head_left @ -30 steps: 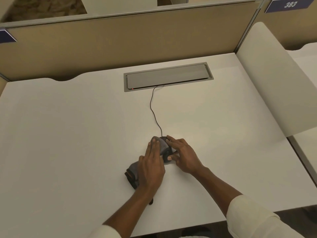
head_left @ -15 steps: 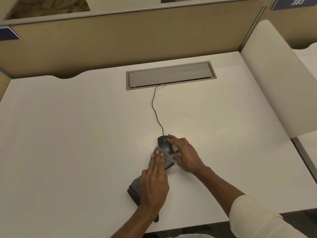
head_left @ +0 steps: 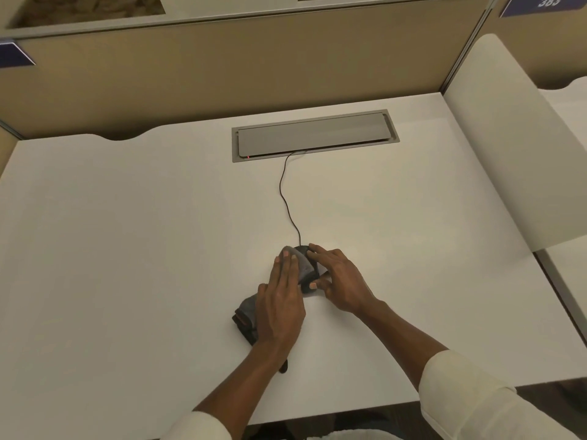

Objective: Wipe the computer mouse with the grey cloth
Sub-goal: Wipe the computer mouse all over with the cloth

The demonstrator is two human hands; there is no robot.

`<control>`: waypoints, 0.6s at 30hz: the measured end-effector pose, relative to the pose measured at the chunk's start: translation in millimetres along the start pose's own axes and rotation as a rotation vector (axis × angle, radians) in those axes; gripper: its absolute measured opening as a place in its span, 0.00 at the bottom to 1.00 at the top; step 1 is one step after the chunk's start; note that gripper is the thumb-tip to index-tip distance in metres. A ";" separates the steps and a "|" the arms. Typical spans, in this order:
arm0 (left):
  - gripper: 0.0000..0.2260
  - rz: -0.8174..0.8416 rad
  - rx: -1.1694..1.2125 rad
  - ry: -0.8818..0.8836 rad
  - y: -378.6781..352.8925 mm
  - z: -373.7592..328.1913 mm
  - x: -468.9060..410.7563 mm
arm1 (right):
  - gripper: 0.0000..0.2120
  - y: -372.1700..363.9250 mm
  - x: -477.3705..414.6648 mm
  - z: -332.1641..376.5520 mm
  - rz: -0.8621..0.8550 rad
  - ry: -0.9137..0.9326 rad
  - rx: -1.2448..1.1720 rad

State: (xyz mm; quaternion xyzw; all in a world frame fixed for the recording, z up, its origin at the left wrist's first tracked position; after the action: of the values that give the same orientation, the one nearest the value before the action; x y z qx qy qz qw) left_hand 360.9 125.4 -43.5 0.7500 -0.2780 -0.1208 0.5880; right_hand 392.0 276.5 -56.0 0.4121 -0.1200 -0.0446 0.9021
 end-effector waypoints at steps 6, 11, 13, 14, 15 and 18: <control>0.36 0.006 -0.064 -0.027 -12.1 -10.8 50.7 | 0.34 -1.4 0.8 -1.8 -0.018 0.014 -0.006; 0.38 0.072 -0.052 0.022 -17.4 -7.8 67.3 | 0.35 -3.9 -0.6 -2.9 -0.020 0.002 -0.025; 0.37 0.036 -0.043 -0.004 -14.9 -7.6 69.3 | 0.35 -4.2 -0.6 -3.9 -0.021 -0.004 -0.028; 0.36 0.002 -0.043 -0.028 -12.7 -7.6 70.9 | 0.35 -4.2 -0.8 -4.4 -0.020 -0.005 -0.028; 0.35 -0.029 -0.032 -0.039 -10.1 -7.1 72.4 | 0.35 -4.4 -0.8 -4.7 -0.019 -0.007 -0.028; 0.33 -0.059 0.122 0.047 -1.9 -2.4 70.8 | 0.35 -3.9 -0.4 -4.4 -0.018 -0.008 -0.034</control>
State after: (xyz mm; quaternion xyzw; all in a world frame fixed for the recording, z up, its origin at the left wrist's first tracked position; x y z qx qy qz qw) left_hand 420.5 88.1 -34.3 0.7947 -0.2489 -0.1032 0.5439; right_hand 392.8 277.3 -61.8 0.3974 -0.1191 -0.0566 0.9081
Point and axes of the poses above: each hand's wrist, its own x-axis away from the middle knuckle, its own y-axis out of the back of the hand, z = x × y, the point moved 5 cm from there along -x, towards the middle knuckle, and after that the axes turned 1 degree about y, right-handed, at the moved point
